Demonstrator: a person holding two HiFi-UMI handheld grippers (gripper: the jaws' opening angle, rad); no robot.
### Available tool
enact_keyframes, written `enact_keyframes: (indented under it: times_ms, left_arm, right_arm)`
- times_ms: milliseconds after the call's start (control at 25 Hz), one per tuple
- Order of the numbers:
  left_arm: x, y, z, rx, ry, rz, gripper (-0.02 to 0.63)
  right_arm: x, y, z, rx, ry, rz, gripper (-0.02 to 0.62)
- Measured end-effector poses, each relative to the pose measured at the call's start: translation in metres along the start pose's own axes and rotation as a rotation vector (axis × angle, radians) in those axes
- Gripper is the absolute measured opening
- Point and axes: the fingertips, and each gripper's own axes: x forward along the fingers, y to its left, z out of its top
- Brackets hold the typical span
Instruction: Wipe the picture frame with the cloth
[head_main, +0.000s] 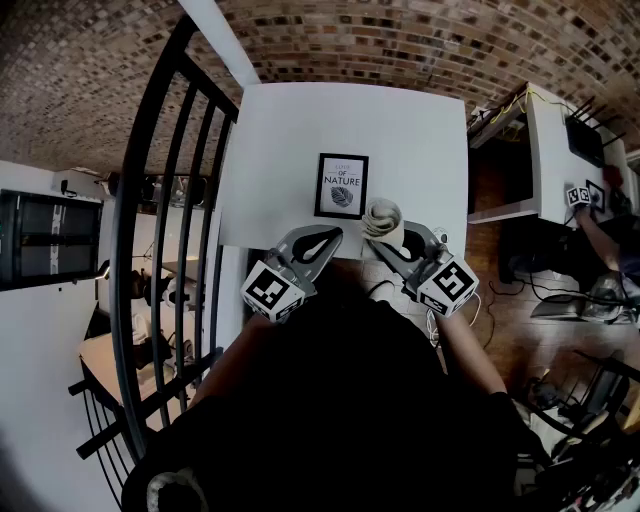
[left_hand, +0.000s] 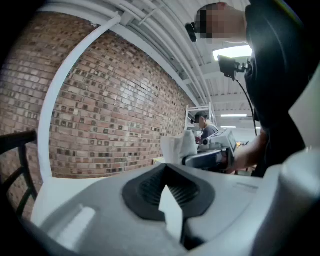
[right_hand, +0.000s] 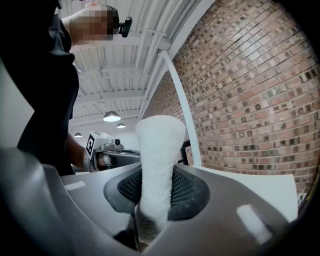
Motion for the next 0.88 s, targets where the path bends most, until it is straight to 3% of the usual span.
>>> enact_keyframes:
  times_ms: [240, 480, 680, 880]
  left_arm:
    - [-0.022, 0.079, -0.004, 0.042, -0.011, -0.042, 0.000]
    - [-0.037, 0.147, 0.003, 0.045, -0.029, -0.109, 0.000]
    - [-0.041, 0.172, -0.001, 0.007, -0.010, -0.133, 0.000]
    - [-0.039, 0.185, -0.010, -0.006, -0.009, -0.095, 0.000]
  right_arm:
    - [0.081, -0.010, 0.001, -0.006, 0.026, -0.034, 0.101]
    - [0.147, -0.031, -0.002, 0.034, 0.071, -0.135, 0.101]
    - [0.166, -0.056, -0.032, 0.095, 0.161, -0.228, 0.101]
    - [0.178, -0.085, -0.068, 0.182, 0.270, -0.253, 0.101]
